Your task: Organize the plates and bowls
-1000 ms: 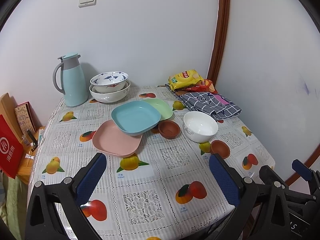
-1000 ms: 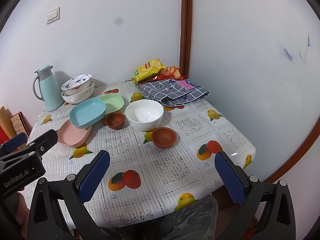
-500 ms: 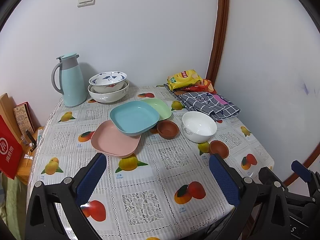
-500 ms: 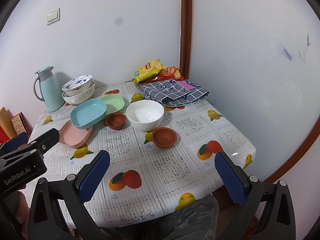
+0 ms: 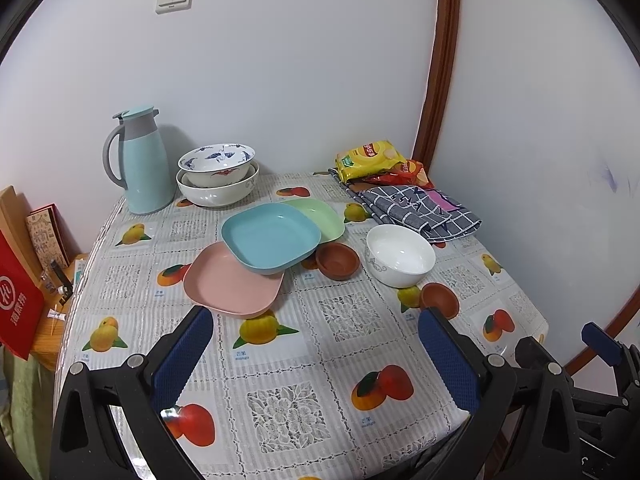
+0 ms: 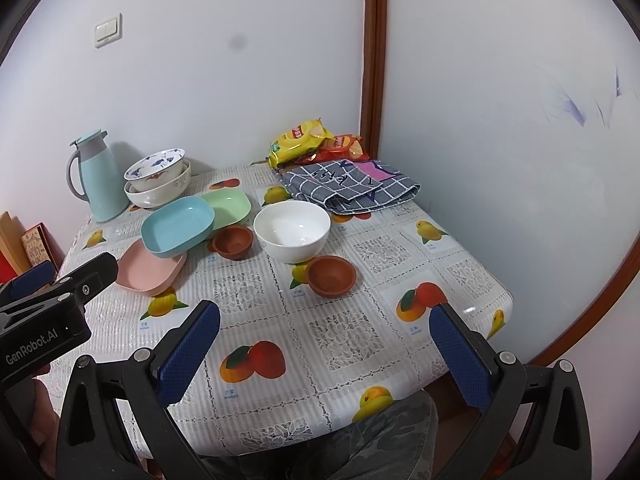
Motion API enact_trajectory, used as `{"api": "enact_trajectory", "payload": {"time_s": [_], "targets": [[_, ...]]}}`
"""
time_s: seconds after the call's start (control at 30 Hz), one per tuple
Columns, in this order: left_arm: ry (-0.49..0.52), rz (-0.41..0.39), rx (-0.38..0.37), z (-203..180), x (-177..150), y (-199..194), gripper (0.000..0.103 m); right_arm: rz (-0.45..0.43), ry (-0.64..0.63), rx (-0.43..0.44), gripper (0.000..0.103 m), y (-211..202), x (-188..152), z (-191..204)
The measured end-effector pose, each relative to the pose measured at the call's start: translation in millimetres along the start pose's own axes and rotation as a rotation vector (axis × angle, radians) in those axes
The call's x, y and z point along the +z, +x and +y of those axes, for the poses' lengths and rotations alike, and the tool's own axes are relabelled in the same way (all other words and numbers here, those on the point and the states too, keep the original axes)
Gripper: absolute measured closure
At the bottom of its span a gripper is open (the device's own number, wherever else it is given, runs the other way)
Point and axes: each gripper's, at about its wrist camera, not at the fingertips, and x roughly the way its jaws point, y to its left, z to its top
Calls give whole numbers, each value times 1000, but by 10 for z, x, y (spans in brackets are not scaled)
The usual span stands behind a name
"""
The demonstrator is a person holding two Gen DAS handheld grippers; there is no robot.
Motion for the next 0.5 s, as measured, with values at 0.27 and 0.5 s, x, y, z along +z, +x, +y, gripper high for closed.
{"api": "enact_trajectory", "payload": {"time_s": [0.27,0.5], "targets": [[7,12,2,22,32,57,0,9,1,-8,0,46,10,14],[22,22,-6,23,80,107,0,5,6,-19,0,71,32,27]]}}
